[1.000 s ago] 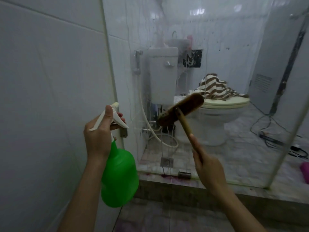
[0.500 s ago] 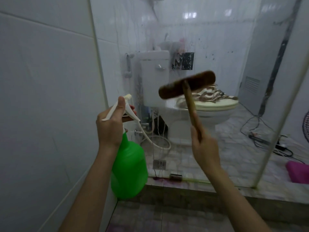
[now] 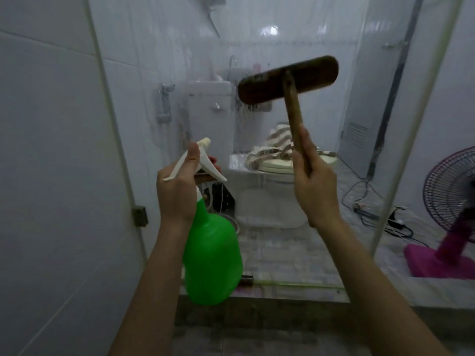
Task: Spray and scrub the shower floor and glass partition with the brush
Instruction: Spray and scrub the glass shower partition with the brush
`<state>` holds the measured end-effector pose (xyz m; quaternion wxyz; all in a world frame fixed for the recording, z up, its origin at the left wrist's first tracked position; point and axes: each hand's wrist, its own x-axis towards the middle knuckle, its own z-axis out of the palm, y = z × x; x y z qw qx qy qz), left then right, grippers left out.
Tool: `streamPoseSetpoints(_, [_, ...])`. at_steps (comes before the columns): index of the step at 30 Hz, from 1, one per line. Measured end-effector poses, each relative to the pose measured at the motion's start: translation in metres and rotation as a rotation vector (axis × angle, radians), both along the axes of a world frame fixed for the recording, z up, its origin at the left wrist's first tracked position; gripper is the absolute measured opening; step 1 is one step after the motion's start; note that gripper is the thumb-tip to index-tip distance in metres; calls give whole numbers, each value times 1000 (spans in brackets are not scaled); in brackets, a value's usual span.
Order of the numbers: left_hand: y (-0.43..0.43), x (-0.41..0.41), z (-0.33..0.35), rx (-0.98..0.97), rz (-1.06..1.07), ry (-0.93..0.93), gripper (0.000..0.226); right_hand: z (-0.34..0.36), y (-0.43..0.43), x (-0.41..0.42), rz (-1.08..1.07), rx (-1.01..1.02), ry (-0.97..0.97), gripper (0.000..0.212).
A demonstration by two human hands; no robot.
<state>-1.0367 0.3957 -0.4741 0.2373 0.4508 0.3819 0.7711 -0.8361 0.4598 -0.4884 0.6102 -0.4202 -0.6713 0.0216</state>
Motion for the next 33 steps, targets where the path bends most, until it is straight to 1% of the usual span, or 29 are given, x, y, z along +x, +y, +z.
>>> streamPoseSetpoints(1, [0, 3, 0, 0, -12, 3, 33, 5, 4, 1, 2, 14, 41, 51])
streamPoseSetpoints(2, [0, 7, 1, 3, -24, 3, 31, -5, 4, 2, -4, -1, 66, 50])
streamPoseSetpoints(5, [1, 13, 4, 1, -45, 18, 26, -98, -24, 20, -26, -119, 102, 52])
streamPoseSetpoints(6, [1, 15, 4, -1, -47, 23, 26, -123, -38, 25, -41, -176, 108, 54])
streamPoseSetpoints(7, [1, 16, 4, -2, -50, 29, 26, -134, -47, 28, -53, -220, 106, 55])
streamPoseSetpoints(9, [2, 20, 2, -7, -65, 40, 24, -110, -43, 34, -64, -214, 110, 52])
streamPoseSetpoints(12, [3, 29, 1, -25, -94, 33, 23, -15, -12, 42, -41, -97, 150, 49])
streamPoseSetpoints(14, [5, 36, 1, -35, -101, 32, 25, 25, 0, 48, -51, -27, 163, 49])
streamPoseSetpoints(15, [5, 39, 2, -34, -105, 27, 26, 23, 1, 51, -70, -22, 152, 49])
streamPoseSetpoints(16, [6, 41, 4, -32, -107, 24, 28, 3, -1, 55, -84, -35, 146, 49])
streamPoseSetpoints(19, [10, 49, 5, -22, -101, 25, 31, -95, -26, 69, -106, -140, 183, 50])
streamPoseSetpoints(20, [11, 51, 5, -20, -101, 20, 32, -111, -36, 71, -102, -189, 185, 51])
streamPoseSetpoints(21, [13, 53, 4, -22, -101, 20, 32, -111, -39, 74, -106, -213, 188, 51])
streamPoseSetpoints(23, [17, 58, 1, -33, -115, 32, 32, -69, -24, 82, -100, -190, 245, 49])
streamPoseSetpoints(26, [22, 69, -6, -52, -140, 30, 30, 22, 7, 97, -115, -67, 270, 46])
streamPoseSetpoints(27, [24, 73, -9, -67, -143, 33, 30, 36, 14, 101, -113, -32, 270, 46])
streamPoseSetpoints(28, [26, 76, -11, -73, -149, 32, 29, 36, 18, 103, -117, -7, 270, 46])
streamPoseSetpoints(29, [26, 78, -12, -72, -156, 30, 28, 19, 20, 104, -132, -7, 271, 47])
streamPoseSetpoints(30, [27, 81, -14, -69, -158, 33, 28, -14, 18, 104, -137, -27, 277, 47])
streamPoseSetpoints(33, [28, 87, -26, -75, -163, 49, 29, -157, -11, 98, -138, -168, 309, 49])
